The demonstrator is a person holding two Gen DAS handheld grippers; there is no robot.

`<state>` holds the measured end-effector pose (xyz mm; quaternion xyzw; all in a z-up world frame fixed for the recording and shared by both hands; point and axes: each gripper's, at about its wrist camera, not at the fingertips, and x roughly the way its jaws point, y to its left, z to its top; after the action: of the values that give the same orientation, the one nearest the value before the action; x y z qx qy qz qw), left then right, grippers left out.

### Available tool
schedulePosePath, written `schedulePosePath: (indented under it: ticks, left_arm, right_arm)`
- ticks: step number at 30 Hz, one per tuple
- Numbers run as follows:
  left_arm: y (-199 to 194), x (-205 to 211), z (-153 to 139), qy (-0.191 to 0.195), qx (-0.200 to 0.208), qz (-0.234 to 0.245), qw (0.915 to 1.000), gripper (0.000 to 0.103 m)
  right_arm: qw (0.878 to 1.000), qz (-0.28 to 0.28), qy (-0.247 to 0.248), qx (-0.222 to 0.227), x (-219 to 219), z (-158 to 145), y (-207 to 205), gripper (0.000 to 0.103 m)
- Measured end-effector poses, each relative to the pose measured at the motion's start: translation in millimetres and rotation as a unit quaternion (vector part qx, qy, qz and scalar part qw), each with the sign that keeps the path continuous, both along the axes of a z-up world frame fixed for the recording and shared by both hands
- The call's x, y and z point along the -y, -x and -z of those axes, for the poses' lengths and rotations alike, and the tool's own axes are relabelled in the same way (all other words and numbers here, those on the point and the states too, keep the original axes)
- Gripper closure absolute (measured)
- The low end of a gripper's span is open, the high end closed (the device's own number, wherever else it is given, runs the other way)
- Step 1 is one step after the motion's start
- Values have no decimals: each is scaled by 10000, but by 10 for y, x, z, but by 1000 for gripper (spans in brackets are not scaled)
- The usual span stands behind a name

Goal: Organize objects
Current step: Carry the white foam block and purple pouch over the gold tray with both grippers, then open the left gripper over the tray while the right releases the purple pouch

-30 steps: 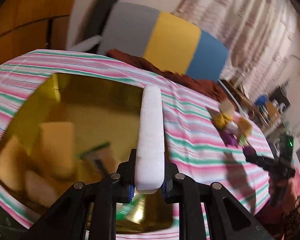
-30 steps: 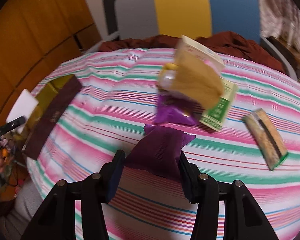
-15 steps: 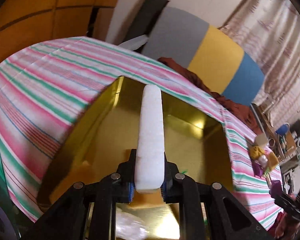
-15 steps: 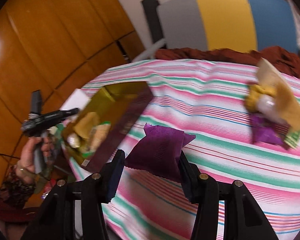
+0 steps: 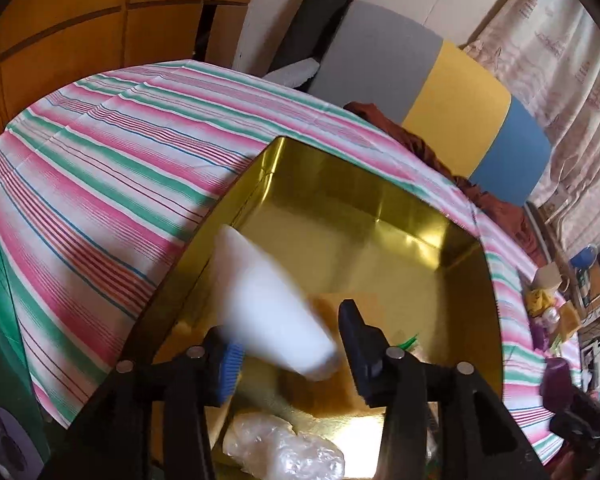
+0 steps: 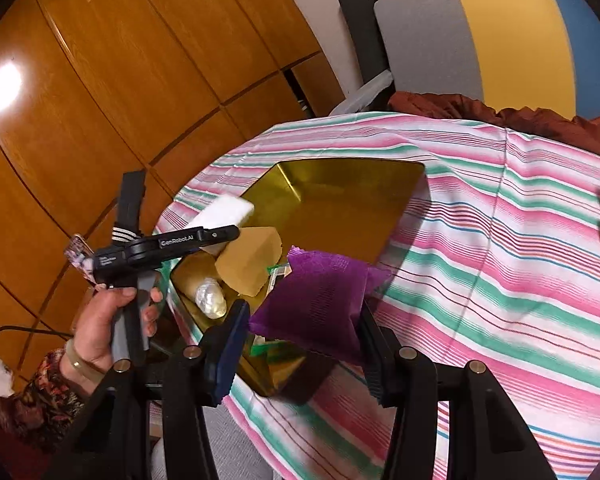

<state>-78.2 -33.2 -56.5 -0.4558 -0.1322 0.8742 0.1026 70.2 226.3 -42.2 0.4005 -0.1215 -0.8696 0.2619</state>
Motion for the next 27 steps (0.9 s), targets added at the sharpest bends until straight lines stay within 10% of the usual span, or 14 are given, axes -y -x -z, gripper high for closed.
schedulePosePath:
  ticks: [11, 27]
  left_arm:
    - [-226, 340, -402, -414, -640, -852, 9934, 55]
    - [-300, 234, -560, -556, -741, -717, 9931, 55]
  right_arm:
    - [9979, 102, -636, 1, 397, 132, 249, 51]
    - [9856, 249, -1636, -342, 736, 250, 413, 37]
